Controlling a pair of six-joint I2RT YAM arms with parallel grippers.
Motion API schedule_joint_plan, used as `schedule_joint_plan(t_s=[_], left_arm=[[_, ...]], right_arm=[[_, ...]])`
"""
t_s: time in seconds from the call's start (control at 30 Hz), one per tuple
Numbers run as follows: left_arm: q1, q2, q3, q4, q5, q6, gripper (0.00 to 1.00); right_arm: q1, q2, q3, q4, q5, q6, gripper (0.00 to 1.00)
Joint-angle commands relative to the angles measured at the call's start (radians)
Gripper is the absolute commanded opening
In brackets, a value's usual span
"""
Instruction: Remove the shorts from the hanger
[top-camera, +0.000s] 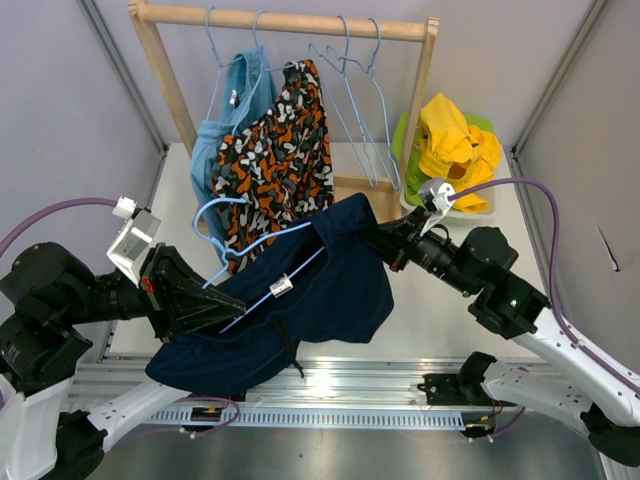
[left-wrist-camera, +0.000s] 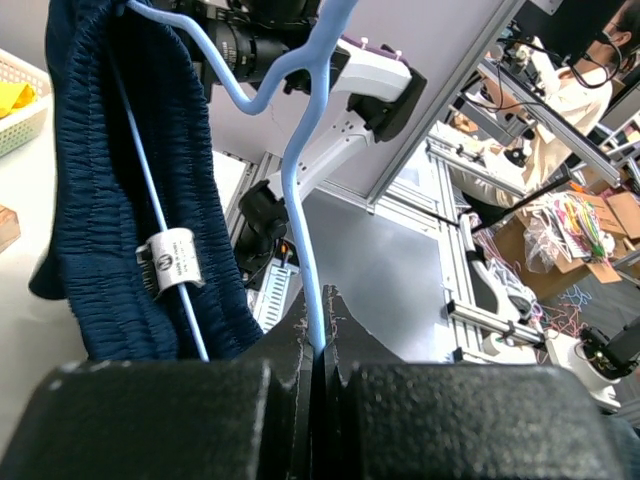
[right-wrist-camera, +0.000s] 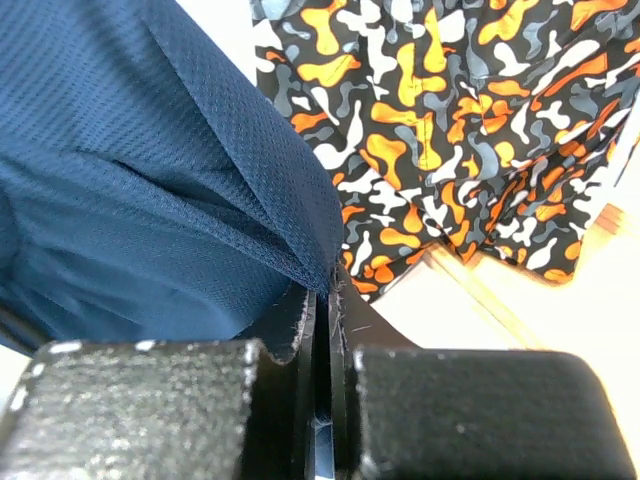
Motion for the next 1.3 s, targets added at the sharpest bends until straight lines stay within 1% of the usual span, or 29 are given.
schedule_joint_plan(t_s=[0.0,0.1,0.17,0.2,0.3,0.33,0.37,0.43,0.47,0.5,0.6,0.8,0.9,1.0,1.03,1.13,1.27], left_arm=[[-0.008,-0.010,0.007,0.124,0.052,-0.024,0.00],[-0.010,-0.021,-0.008,0.106,0.039,-0.012,0.00],[-0.014,-0.025,-0.025,0.094,0.033,-0.005,0.00],[-0.014,-0.031,-0.031,0.084,0.029,-0.003,0.00],[-0.025,-0.041,-0.045,0.064,0.015,0.006,0.00],[-0.027,-0.044,-0.045,0.060,0.007,0.009,0.00],[-0.028,-0.047,-0.045,0.055,0.003,0.012,0.00],[-0.034,-0.053,-0.043,0.043,-0.003,0.017,0.00],[-0.036,-0.053,-0.045,0.038,-0.010,0.019,0.00],[-0.039,-0.053,-0.039,0.029,-0.016,0.022,0.00],[-0.048,-0.054,-0.030,0.009,-0.033,0.028,0.00],[-0.059,-0.064,-0.023,-0.011,-0.050,0.038,0.00],[-0.065,-0.064,-0.023,-0.017,-0.050,0.042,0.00],[-0.074,-0.067,-0.036,-0.022,-0.050,0.045,0.00],[-0.076,-0.067,-0.039,-0.022,-0.051,0.046,0.00],[-0.079,-0.070,-0.045,-0.029,-0.059,0.051,0.00],[-0.083,-0.070,-0.042,-0.034,-0.063,0.055,0.00]], right_arm=[[0.002,0.019,-0.006,0.067,0.016,-0.015,0.00],[0.001,-0.002,-0.011,0.075,0.085,-0.036,0.00],[-0.004,-0.030,-0.003,0.072,0.157,-0.081,0.00],[-0.006,-0.040,0.003,0.066,0.216,-0.093,0.00],[-0.054,-0.077,0.022,0.049,0.276,-0.130,0.00],[-0.076,-0.085,0.026,0.045,0.278,-0.131,0.00],[-0.131,-0.097,0.037,0.029,0.274,-0.127,0.00],[-0.192,-0.105,0.045,0.017,0.240,-0.111,0.00],[-0.253,-0.106,0.046,0.012,0.223,-0.090,0.00],[-0.283,-0.111,0.046,0.005,0.179,-0.078,0.00],[-0.369,-0.120,0.035,0.002,0.134,-0.044,0.00],[-0.437,-0.102,0.022,0.002,0.105,0.008,0.00],[-0.450,-0.085,0.022,-0.003,0.146,0.019,0.00],[-0.499,-0.034,0.063,-0.049,0.201,0.047,0.00],[-0.544,-0.007,0.075,-0.058,0.195,0.066,0.00],[-0.626,0.028,0.101,-0.054,0.142,0.099,0.00],[-0.691,0.082,0.149,-0.052,0.102,0.113,0.00]])
